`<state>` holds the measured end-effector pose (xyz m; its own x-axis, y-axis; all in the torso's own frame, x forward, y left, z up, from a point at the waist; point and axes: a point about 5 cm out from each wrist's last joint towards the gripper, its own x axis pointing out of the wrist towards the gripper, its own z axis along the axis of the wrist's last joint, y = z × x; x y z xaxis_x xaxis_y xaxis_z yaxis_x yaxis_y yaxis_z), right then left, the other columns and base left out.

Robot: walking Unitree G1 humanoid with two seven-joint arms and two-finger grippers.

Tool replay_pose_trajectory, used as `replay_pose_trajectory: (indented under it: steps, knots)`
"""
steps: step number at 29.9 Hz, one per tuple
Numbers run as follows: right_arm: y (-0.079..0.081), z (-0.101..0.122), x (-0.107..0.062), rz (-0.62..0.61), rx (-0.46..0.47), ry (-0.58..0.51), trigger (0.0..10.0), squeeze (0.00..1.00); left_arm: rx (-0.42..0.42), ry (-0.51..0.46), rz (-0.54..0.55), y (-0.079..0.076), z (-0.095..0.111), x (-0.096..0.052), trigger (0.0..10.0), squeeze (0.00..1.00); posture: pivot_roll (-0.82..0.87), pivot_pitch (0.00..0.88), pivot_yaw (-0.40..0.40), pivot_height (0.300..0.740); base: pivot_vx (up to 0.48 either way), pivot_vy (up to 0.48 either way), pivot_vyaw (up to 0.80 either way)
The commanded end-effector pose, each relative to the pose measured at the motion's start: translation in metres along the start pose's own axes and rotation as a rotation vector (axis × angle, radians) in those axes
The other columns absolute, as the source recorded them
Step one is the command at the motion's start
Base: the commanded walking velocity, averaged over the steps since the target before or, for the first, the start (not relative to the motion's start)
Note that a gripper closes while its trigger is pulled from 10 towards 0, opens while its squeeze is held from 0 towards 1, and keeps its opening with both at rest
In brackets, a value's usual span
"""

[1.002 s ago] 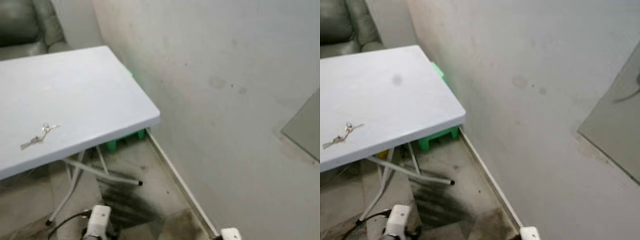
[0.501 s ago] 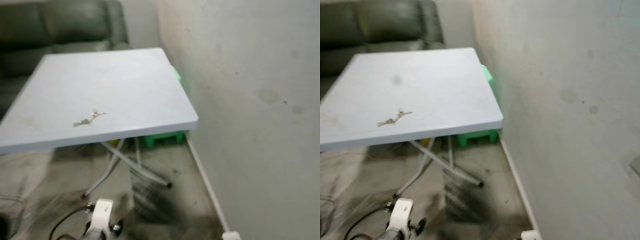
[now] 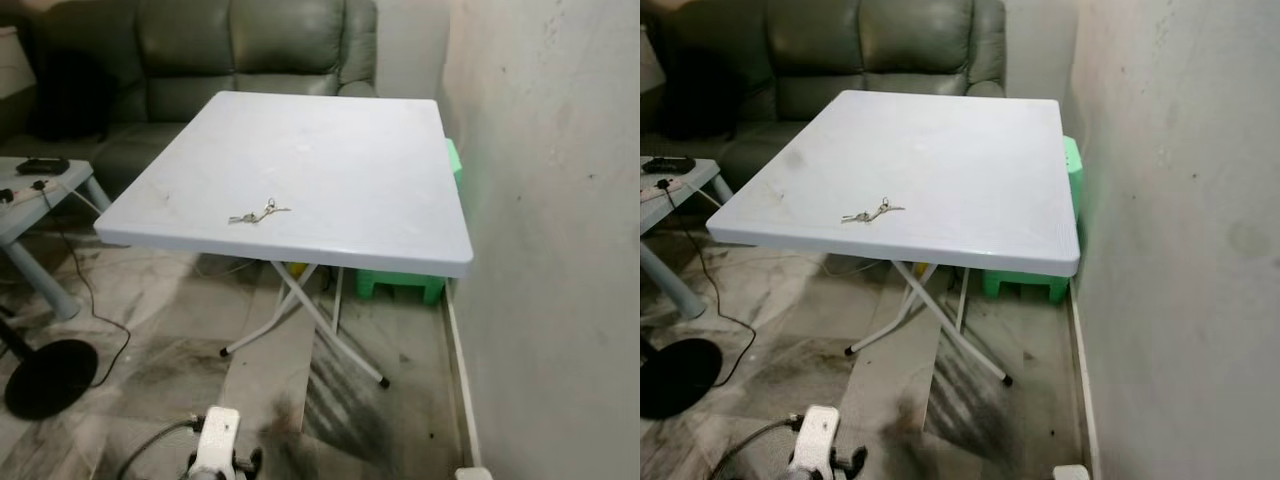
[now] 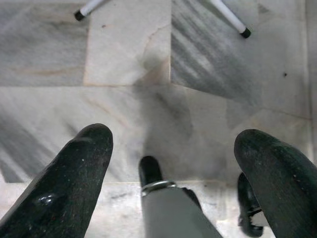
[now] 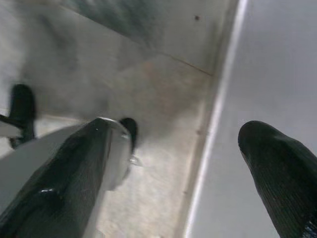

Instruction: Hang keys on a hook

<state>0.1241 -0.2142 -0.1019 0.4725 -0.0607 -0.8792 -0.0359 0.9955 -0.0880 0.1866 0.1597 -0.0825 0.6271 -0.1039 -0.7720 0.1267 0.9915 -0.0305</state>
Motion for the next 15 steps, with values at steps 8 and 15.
replay_pose_trajectory:
  steps: [8,15]
  knots:
    - [0.002,0.010,0.002,0.002,0.006,-0.046,10.0,0.00,-0.019,-0.082,0.005,0.004,0.020,0.003,10.0,0.00,-0.04,0.000,-0.014,0.740,0.000,0.000,0.00]
    - [-0.001,0.066,0.002,0.024,0.061,-0.313,10.0,0.00,-0.023,-0.328,-0.059,-0.001,0.070,0.004,10.0,0.00,-0.05,0.000,-0.004,0.740,0.000,0.000,0.00]
